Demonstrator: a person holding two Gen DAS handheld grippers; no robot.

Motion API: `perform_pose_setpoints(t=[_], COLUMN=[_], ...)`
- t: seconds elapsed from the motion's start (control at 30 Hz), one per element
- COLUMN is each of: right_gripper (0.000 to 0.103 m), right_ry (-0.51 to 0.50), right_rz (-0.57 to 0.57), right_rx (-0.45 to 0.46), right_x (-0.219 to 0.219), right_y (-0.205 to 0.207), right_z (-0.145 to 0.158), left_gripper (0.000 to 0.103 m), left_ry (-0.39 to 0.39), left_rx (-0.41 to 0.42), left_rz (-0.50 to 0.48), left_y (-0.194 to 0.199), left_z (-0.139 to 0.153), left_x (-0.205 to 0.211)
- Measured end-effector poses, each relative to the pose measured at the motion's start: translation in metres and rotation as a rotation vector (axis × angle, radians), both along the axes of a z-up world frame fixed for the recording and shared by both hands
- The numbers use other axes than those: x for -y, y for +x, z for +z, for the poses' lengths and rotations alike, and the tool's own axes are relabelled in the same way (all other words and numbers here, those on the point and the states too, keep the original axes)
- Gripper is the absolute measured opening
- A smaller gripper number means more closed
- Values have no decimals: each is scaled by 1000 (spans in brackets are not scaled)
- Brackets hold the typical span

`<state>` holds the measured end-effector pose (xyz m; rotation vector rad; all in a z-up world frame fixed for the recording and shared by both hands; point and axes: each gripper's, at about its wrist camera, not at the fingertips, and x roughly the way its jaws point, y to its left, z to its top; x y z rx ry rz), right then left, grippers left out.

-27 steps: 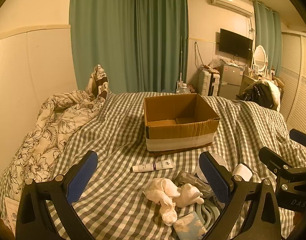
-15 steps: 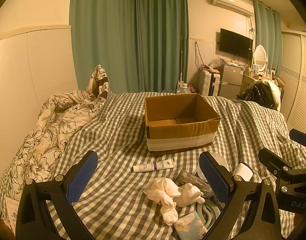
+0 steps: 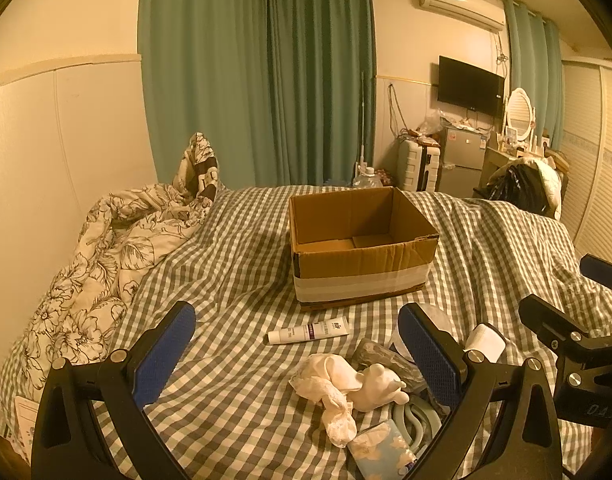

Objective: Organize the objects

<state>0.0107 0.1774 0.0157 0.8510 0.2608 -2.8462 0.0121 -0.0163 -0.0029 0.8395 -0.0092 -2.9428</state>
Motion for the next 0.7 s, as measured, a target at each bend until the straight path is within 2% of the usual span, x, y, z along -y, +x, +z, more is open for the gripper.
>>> perform_pose_setpoints(t=[0.43,0.57,0.7], right_gripper=[103,103,103], right_ry=[1,15,18], right_rz=[-32,-41,-47], right_rx=[-1,53,147], right_x=[-16,-21,-23], right_y=[8,1,-14], right_z=[5,-9,-37], left_gripper=[103,103,103], left_ry=[-8,-10,-37], left_rx=[4,47,112], left_rz=[-13,0,11], left_y=[3,-4,-12], left_z=[-1,-12,-37], left_x=[-6,-5,-6])
